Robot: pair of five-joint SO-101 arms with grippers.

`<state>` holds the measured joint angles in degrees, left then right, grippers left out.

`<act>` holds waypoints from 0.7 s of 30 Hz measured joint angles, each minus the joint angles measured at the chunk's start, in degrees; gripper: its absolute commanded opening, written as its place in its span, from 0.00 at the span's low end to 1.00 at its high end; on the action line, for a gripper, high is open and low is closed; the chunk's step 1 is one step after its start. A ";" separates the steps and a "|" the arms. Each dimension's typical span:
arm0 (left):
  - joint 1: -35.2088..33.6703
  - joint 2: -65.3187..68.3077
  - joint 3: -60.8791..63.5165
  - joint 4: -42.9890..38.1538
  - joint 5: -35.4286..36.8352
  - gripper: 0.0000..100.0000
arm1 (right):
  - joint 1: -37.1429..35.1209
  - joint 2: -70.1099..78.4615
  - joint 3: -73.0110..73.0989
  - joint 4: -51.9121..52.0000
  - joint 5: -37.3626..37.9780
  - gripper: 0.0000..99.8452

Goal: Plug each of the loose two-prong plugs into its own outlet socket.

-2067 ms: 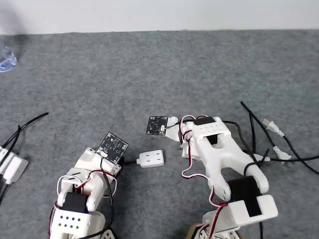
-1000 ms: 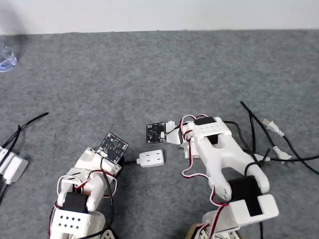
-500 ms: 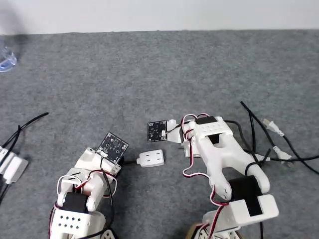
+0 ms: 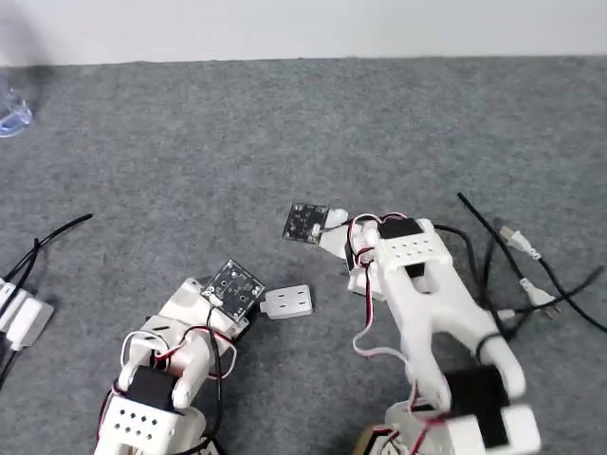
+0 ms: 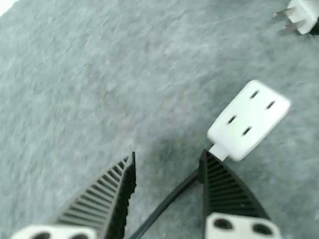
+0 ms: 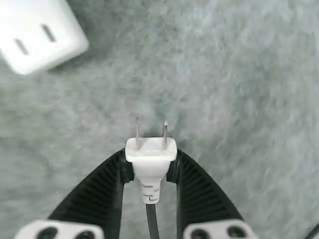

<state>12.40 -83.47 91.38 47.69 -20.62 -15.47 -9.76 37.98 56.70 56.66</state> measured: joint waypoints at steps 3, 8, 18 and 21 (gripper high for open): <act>3.60 0.00 -1.58 -3.43 6.42 0.20 | -1.85 -5.71 0.00 5.45 -7.30 0.01; 8.53 -0.09 2.55 -16.09 24.97 0.20 | -3.52 -12.40 0.00 9.23 -14.42 0.01; 8.18 -2.11 5.71 -24.44 46.95 0.20 | -8.79 -19.43 0.00 15.74 -16.88 0.01; 7.65 -3.34 5.71 -24.53 47.65 0.20 | -12.13 -23.21 -0.09 19.25 -16.88 0.01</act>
<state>20.04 -86.81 97.10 23.16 27.03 -27.60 -32.97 37.89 75.96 39.78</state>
